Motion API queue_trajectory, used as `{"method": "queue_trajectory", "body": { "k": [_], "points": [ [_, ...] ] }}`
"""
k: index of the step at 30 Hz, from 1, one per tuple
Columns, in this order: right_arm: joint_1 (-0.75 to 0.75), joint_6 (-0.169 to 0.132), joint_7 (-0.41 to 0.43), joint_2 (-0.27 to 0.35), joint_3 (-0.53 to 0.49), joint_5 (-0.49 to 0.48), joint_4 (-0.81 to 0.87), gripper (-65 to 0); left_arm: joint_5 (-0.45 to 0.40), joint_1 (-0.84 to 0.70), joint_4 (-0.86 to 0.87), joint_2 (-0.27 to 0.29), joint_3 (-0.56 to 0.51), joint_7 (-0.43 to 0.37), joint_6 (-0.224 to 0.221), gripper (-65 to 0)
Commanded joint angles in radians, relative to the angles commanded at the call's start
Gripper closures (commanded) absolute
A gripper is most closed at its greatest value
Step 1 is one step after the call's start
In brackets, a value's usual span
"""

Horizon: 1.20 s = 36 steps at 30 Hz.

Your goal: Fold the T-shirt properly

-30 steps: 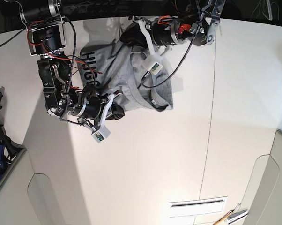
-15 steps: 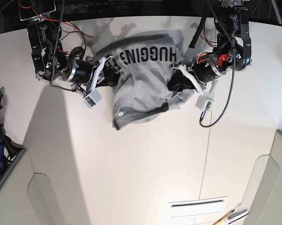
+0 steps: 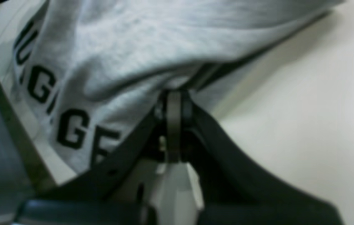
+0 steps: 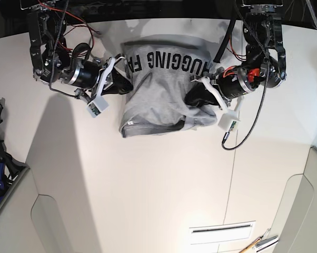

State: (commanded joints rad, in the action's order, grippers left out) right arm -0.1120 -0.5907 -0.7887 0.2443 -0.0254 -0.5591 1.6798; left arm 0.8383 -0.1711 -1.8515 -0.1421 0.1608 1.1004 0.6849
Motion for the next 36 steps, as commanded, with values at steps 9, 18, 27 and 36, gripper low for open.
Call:
{"method": "queue_trajectory", "body": {
  "k": [9, 18, 27, 36],
  "points": [
    [-0.225, 0.0, -0.047, 0.084, 0.144, -0.071, 0.203, 0.0, 0.124, -0.294, -0.192, -0.077, 0.248, 0.038, 0.013, -9.9],
    [-0.551, 0.0, -0.05, 0.209, 0.133, -0.165, 0.209, 0.0, 0.166, -0.708, -0.192, -0.077, 0.387, 0.108, 0.013, -9.8],
    [-0.738, 0.0, -0.035, 0.307, 0.019, -0.129, 0.186, 0.0, 0.096, -0.998, -0.063, -0.125, 0.296, -0.094, 0.013, -9.9],
    [-0.669, 0.004, 0.247, 0.296, -0.217, 0.27, -0.211, 0.0, -0.216, -0.697, 0.605, -0.262, -0.161, -0.51, -0.169, -9.9]
  ]
}}
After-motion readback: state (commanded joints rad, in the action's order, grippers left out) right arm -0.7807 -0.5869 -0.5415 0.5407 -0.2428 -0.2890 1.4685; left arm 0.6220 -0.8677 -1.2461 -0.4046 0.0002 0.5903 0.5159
